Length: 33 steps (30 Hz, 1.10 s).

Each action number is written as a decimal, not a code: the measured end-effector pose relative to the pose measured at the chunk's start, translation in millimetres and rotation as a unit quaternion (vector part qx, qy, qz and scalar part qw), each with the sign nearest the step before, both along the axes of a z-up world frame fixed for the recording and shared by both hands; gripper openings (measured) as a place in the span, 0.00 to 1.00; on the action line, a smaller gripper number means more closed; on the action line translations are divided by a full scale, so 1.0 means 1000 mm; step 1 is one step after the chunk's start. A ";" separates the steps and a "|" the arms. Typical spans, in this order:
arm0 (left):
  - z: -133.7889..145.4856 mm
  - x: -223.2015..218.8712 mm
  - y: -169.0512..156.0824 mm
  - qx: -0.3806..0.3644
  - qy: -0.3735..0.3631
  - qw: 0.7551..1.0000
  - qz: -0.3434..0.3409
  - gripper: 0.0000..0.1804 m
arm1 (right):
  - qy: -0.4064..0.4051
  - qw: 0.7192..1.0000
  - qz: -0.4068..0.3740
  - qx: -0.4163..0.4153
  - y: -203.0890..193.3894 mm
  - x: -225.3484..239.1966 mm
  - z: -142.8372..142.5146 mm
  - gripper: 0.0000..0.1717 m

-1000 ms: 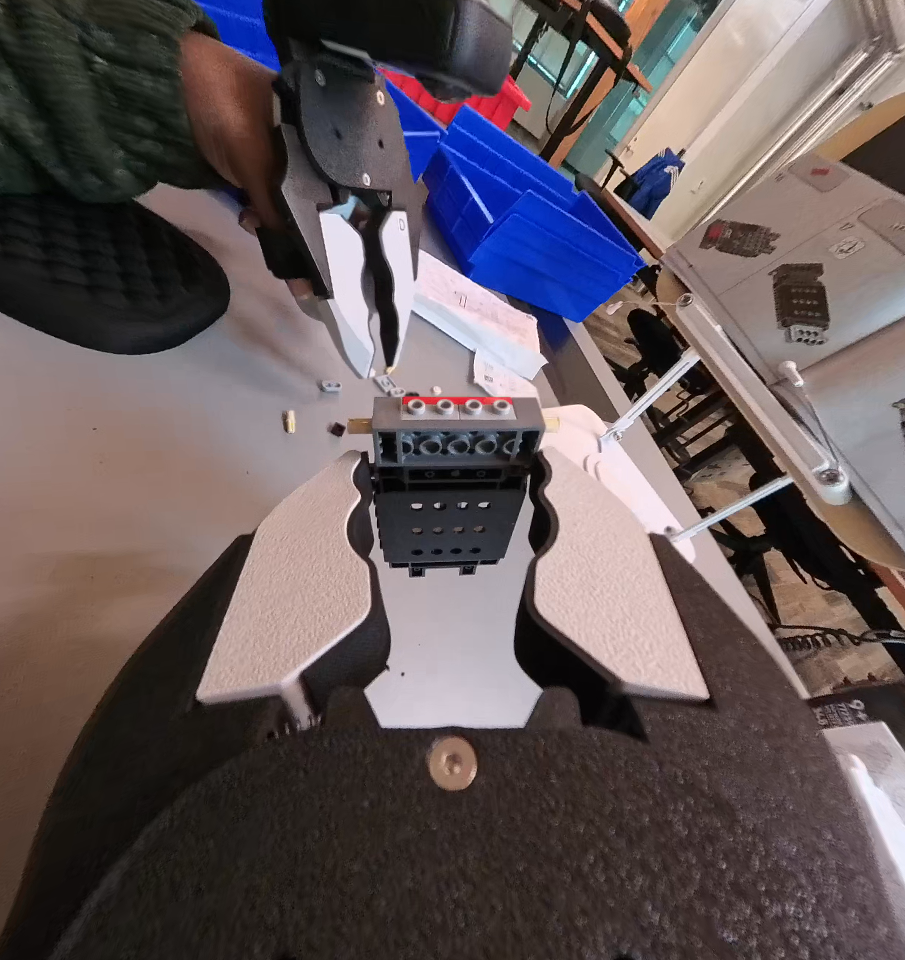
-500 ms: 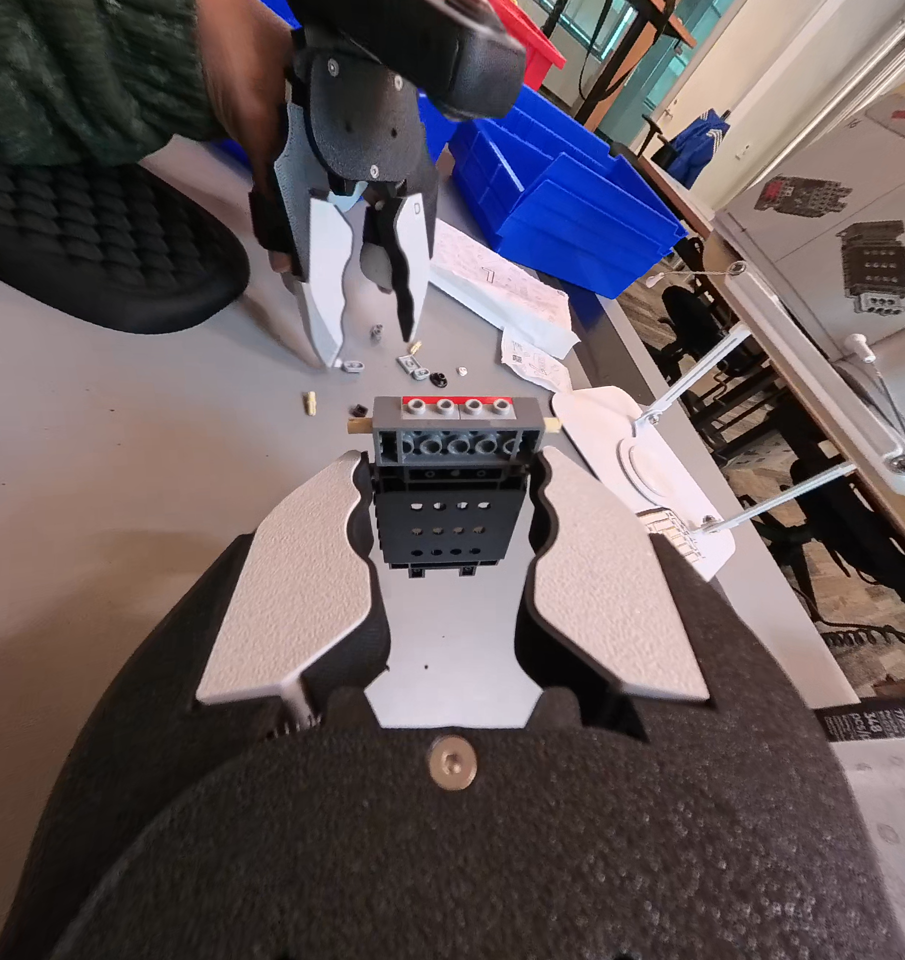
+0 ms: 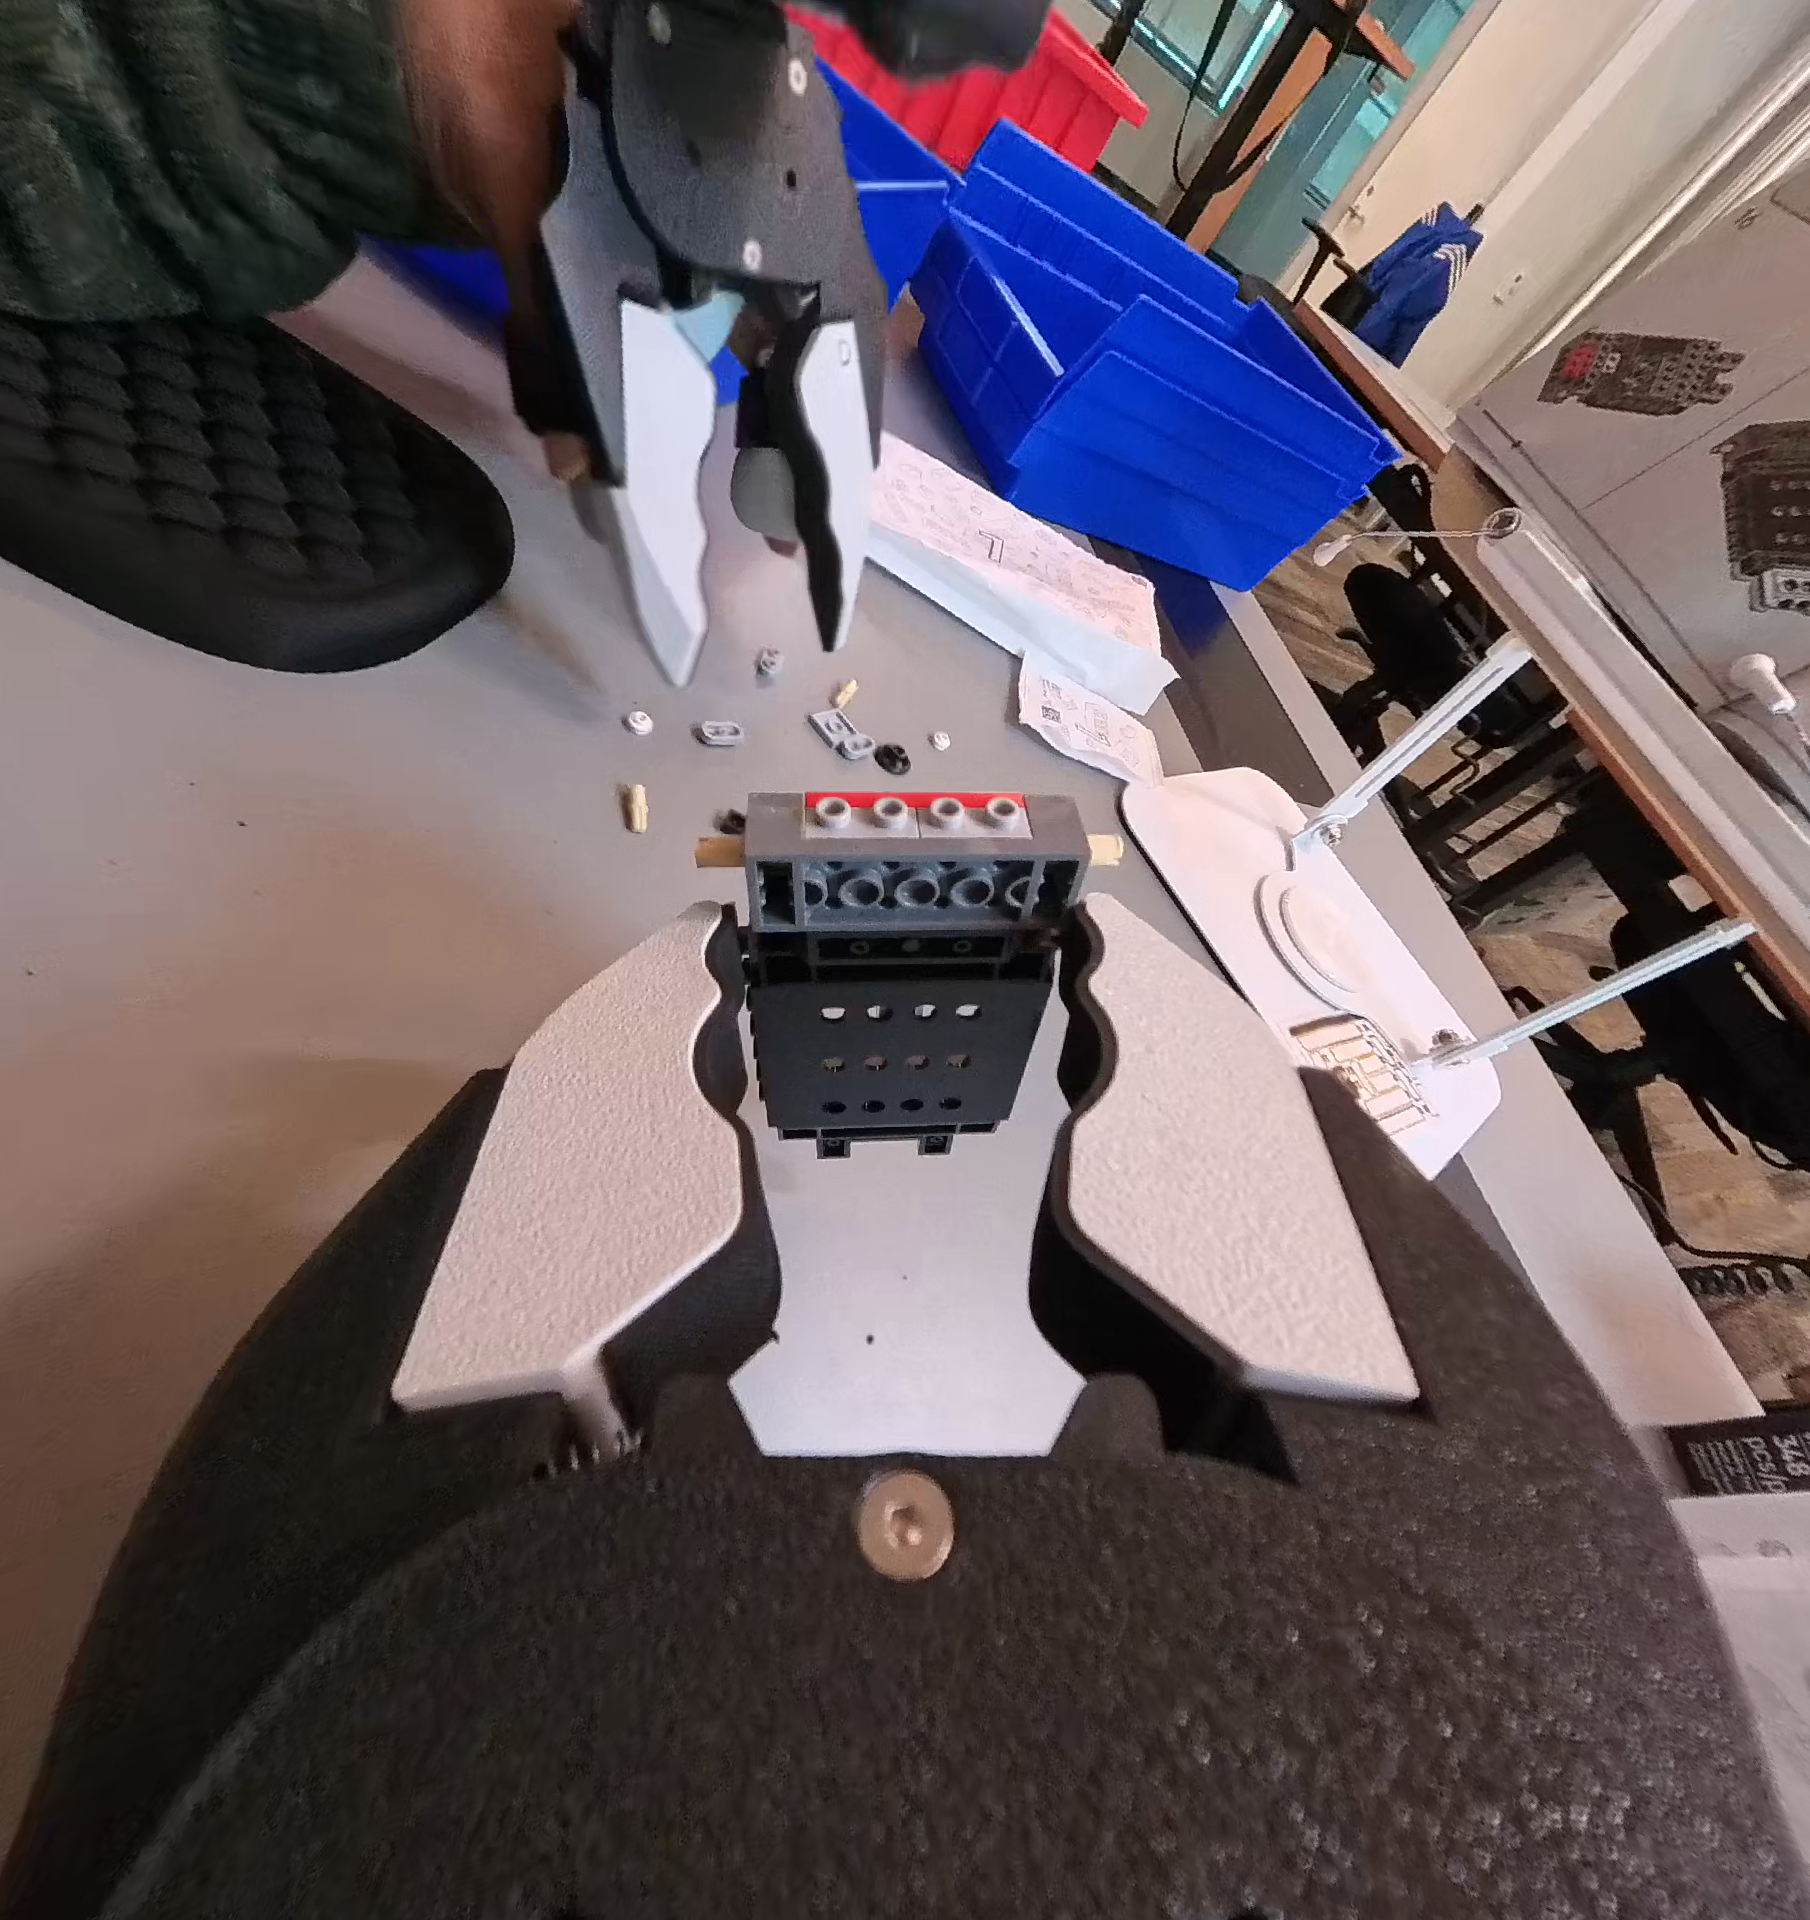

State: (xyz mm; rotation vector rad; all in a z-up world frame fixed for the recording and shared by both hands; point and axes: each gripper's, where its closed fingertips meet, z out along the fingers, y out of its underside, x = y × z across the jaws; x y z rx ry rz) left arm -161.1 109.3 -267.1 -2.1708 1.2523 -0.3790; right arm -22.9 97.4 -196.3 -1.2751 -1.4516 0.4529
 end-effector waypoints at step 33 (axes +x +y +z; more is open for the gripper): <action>0.078 0.137 -0.108 0.270 -0.127 0.891 -0.342 0.14 | -0.011 0.819 0.300 -0.490 -0.107 -0.011 -0.001 0.34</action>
